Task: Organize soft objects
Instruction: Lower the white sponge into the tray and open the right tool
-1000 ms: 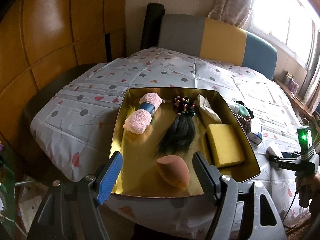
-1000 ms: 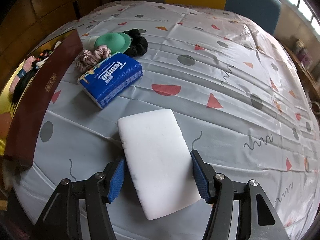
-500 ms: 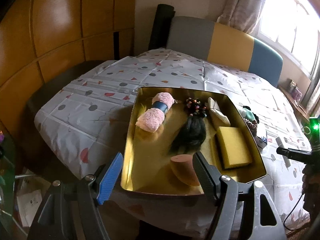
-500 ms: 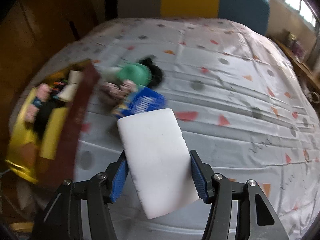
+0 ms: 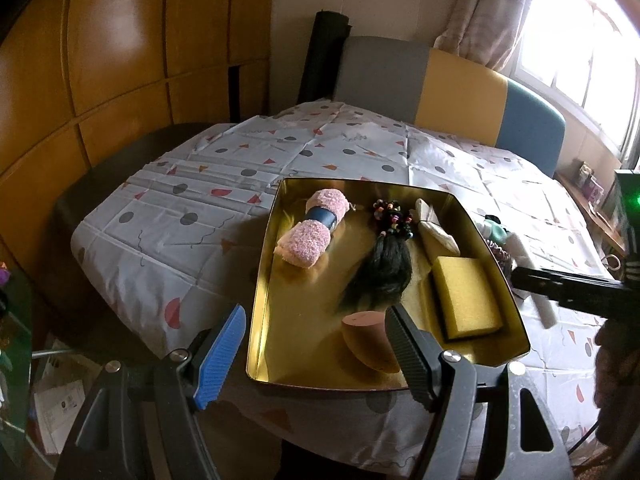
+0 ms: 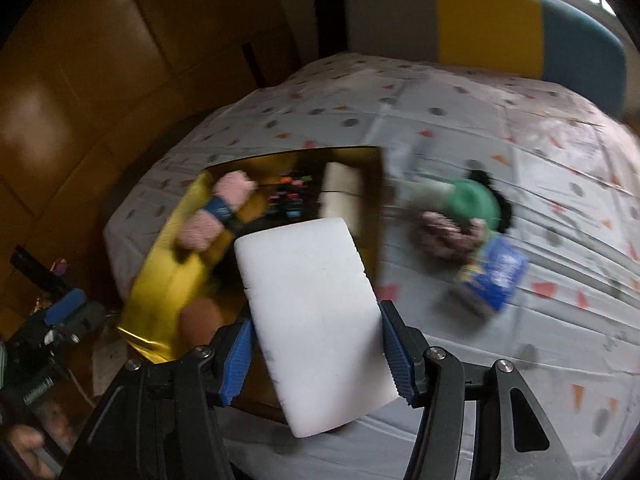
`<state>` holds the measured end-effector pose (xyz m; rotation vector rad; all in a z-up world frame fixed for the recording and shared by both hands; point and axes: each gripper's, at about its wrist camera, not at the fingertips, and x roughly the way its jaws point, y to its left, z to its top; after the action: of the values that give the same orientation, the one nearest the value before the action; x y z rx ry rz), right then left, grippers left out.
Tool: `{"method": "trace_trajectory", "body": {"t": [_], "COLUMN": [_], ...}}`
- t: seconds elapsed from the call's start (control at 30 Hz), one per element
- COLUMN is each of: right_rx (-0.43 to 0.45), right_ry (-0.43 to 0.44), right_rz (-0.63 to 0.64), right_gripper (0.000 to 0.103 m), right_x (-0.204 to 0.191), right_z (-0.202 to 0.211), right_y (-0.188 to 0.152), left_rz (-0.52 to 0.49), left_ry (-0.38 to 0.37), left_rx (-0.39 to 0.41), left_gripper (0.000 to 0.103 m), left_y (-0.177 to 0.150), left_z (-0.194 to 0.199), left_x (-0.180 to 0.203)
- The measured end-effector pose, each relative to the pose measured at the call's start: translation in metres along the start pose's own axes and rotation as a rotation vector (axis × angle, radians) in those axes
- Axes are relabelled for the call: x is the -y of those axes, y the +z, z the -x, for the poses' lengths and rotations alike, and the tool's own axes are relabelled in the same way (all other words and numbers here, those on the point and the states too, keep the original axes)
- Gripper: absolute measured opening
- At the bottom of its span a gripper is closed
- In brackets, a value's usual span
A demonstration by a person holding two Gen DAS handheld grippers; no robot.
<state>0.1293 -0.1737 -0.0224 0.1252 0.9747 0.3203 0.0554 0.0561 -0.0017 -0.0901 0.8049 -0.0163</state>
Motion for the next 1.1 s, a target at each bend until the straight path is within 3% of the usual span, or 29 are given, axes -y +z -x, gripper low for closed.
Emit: {"method": "trace_trajectory", "body": {"t": [0.27, 0.53, 0.77, 0.87, 1.1], "right_rx": [-0.072, -0.153, -0.141, -0.14, -0.078], "right_ry": [0.03, -0.037, -0.062, -0.025, -0.009], "right_rz": [-0.004, 0.037, 0.077, 0.043, 0.024], "right_gripper": [0.06, 0.065, 0.07, 0.079, 0.079], "right_x": [-0.039, -0.054, -0.061, -0.059, -0.055], "right_z": [-0.042, -0.077, -0.079, -0.076, -0.057], "right_y": [0.007, -0.005, -0.009, -0.008, -0.006], "left_rz": [0.008, 0.018, 0.023, 0.02, 0.016], "left_ry": [0.007, 0.012, 0.016, 0.019, 0.022], "left_rx": [-0.009, -0.014, -0.023, -0.023, -0.018], "left_gripper": [0.073, 0.073, 0.073, 0.073, 0.073], "left_y": [-0.001, -0.003, -0.005, -0.004, -0.004], "left_z": [-0.003, -0.007, -0.009, -0.008, -0.006], "left_x": [-0.005, -0.01, -0.011, -0.011, -0.009]}}
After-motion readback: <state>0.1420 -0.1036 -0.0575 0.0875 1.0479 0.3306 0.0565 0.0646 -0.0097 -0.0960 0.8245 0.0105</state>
